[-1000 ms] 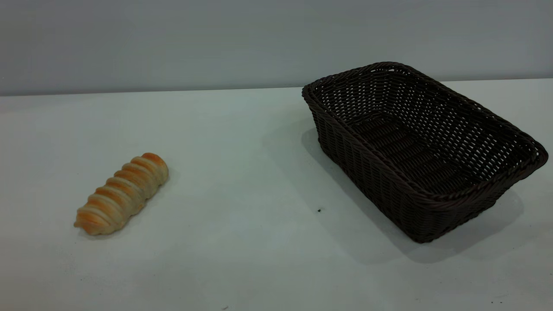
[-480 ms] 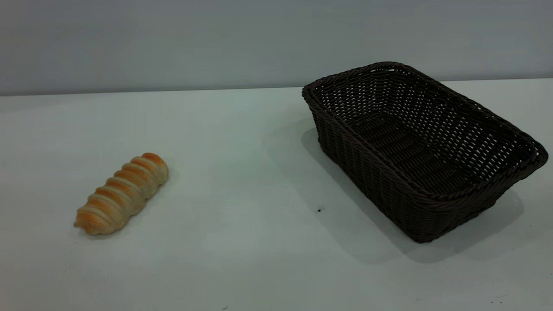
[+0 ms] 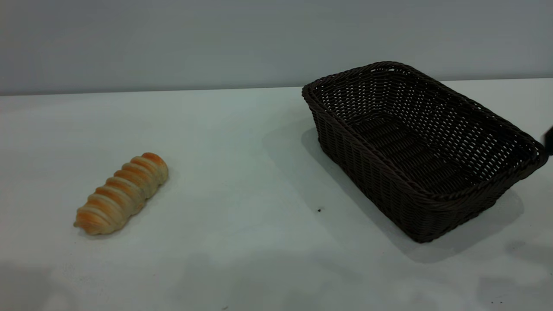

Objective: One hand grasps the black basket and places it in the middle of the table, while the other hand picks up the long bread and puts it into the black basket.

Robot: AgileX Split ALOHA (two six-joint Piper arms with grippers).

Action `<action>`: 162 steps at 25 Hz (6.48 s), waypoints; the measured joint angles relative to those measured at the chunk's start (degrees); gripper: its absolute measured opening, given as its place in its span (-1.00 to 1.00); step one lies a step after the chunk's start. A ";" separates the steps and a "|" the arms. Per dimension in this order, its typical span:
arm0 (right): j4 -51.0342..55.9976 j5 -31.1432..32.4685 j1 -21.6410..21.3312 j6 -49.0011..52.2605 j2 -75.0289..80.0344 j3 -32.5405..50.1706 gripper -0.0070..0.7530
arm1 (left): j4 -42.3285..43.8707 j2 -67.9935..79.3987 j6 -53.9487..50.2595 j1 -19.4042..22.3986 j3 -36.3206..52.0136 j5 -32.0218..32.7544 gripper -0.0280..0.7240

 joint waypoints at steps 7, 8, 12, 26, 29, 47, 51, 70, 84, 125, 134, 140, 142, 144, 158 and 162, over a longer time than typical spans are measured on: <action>16.55 -5.36 0.00 -8.50 14.08 -2.05 0.54 | 0.00 1.28 0.07 0.00 0.00 -1.18 0.54; 18.42 -5.92 0.00 -9.33 15.63 -2.74 0.54 | 0.00 1.28 0.07 0.00 0.00 -1.32 0.54; 22.94 -9.21 0.00 -9.79 21.69 -4.94 0.54 | 0.00 1.28 0.13 0.00 0.00 -2.14 0.54; 29.79 -13.15 0.00 -3.36 40.27 -15.08 0.04 | -1.07 1.28 0.10 0.00 0.00 -2.55 0.54; 30.37 -13.16 0.00 -1.98 40.66 -15.49 -0.64 | -1.07 1.28 0.10 0.00 0.00 -2.55 0.54; -1.87 9.19 10.64 -8.33 52.13 -47.91 -0.73 | -1.80 1.84 0.10 0.00 0.00 -5.36 0.54; -4.51 10.86 10.59 -9.32 55.42 -52.45 -0.71 | -4.41 5.23 0.18 0.00 0.00 -5.76 0.54; -11.26 28.02 10.49 -13.51 31.12 -53.17 0.27 | -10.22 44.49 0.18 0.00 -9.55 -16.24 0.54; -11.56 40.42 10.49 -14.09 -7.49 -42.93 0.10 | -8.58 69.75 6.03 -4.00 -25.68 -13.08 0.47; -34.63 34.12 10.49 3.54 -61.62 5.16 0.08 | -5.62 72.10 4.40 -29.05 -38.26 -17.80 -0.70; -34.93 34.17 10.49 3.42 -72.80 5.16 0.08 | -4.24 66.23 4.40 -29.05 -38.26 -11.80 0.57; -35.10 34.57 10.49 3.42 -76.71 5.16 0.08 | 1.23 51.40 4.40 -28.98 -38.26 -0.66 0.84; -35.10 34.57 10.49 3.52 -76.71 5.16 0.08 | 2.35 46.05 4.40 -28.98 -38.26 3.64 0.82; -35.10 34.57 10.49 3.52 -76.76 5.16 0.08 | 2.72 40.02 4.45 -28.98 -38.26 8.14 0.78; -35.05 34.57 10.49 3.52 -76.93 5.16 0.08 | 5.56 8.34 1.86 -28.98 -32.48 35.09 0.64; -35.05 34.57 10.49 3.38 -76.93 5.16 0.08 | 4.72 -2.59 1.42 -28.98 -22.08 35.09 0.64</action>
